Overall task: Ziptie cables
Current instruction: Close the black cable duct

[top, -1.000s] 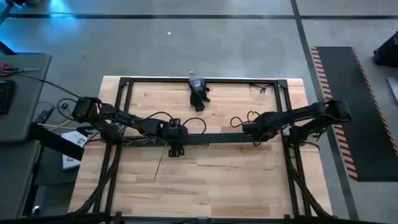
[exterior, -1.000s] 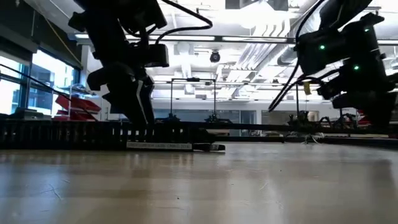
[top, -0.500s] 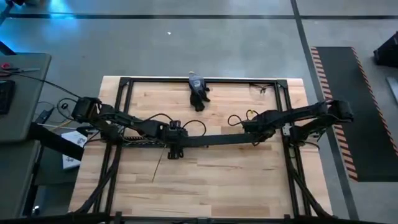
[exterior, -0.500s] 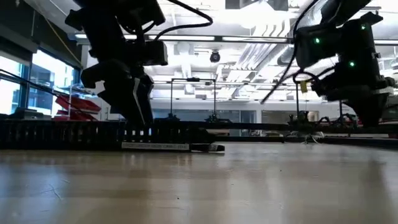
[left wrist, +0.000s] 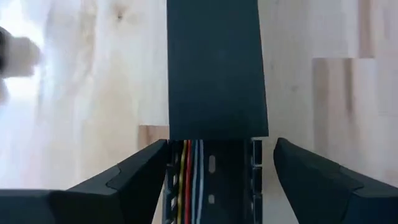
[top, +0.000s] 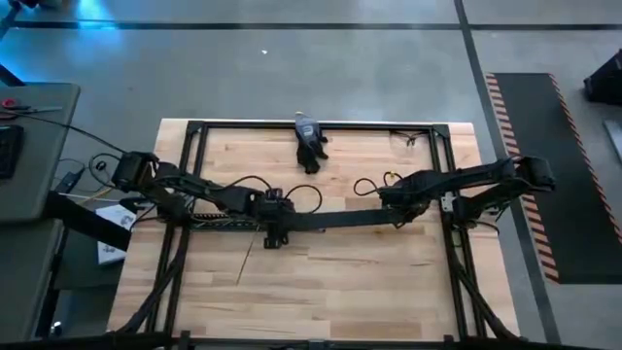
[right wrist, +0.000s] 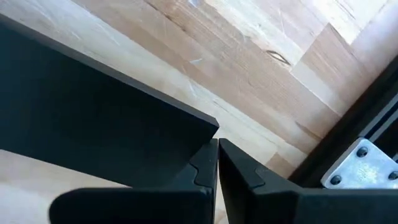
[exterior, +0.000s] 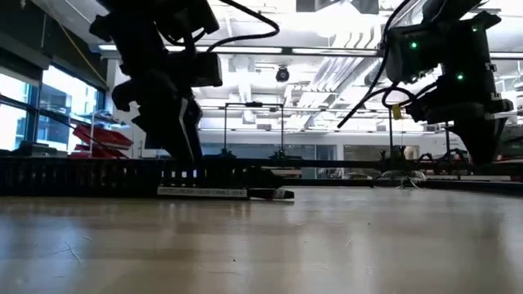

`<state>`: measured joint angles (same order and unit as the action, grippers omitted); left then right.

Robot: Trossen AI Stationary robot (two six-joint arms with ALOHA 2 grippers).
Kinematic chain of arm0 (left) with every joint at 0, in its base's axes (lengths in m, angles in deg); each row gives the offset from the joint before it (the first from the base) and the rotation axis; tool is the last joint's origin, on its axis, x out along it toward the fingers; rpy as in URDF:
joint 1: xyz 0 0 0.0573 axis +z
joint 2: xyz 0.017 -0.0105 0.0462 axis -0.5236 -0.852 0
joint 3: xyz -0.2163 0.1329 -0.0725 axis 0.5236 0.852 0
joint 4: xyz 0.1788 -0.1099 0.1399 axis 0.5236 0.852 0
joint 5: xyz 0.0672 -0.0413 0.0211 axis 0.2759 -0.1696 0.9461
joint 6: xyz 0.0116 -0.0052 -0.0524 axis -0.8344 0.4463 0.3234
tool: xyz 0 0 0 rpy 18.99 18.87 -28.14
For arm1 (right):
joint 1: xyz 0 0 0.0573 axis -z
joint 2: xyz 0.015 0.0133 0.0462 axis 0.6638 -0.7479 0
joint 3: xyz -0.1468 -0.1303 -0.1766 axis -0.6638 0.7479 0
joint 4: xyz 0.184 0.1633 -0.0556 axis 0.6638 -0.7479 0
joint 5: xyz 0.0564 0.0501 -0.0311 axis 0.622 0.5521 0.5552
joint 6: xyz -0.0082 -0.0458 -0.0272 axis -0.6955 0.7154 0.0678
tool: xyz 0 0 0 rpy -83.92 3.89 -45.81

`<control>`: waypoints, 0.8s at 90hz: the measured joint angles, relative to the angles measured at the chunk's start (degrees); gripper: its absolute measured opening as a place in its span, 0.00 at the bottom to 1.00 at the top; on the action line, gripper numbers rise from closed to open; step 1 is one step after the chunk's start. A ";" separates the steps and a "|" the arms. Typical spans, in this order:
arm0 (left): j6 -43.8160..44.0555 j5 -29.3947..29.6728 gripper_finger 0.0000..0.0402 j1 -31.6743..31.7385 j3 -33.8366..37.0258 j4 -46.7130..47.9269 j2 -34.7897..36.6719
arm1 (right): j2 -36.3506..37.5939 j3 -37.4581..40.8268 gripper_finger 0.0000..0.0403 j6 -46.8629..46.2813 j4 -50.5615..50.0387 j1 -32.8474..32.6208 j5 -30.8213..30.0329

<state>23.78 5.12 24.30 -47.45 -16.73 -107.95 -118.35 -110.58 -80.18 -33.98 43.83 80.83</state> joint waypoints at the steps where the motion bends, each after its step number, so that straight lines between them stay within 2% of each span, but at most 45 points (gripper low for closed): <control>1: -0.01 -0.18 0.70 0.08 -0.03 0.17 0.03 | 0.00 0.00 0.00 0.00 -0.01 0.00 -0.01; 22: -0.01 0.49 0.70 1.29 -0.51 2.70 1.79 | 0.00 -0.13 0.00 0.00 -0.44 -0.02 0.00; 33: -0.36 -1.95 0.70 1.69 -0.51 3.03 2.96 | 0.00 -0.15 0.00 0.02 -0.63 -0.02 0.37; 52: 0.09 -0.52 0.70 1.71 -0.55 6.15 5.66 | 0.00 -0.17 0.00 0.48 -0.76 -0.02 0.68; 64: 2.79 -4.52 0.70 2.49 -0.58 6.42 4.83 | 0.00 -0.17 0.00 1.25 -0.79 -0.02 1.50; 72: 0.82 -6.60 0.70 2.56 -0.58 6.46 3.18 | 0.00 -0.17 0.00 1.53 -0.81 -0.02 1.54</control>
<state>24.60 -1.48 26.86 -48.02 -10.26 -104.77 -118.35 -110.76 -78.65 -34.79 43.81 82.37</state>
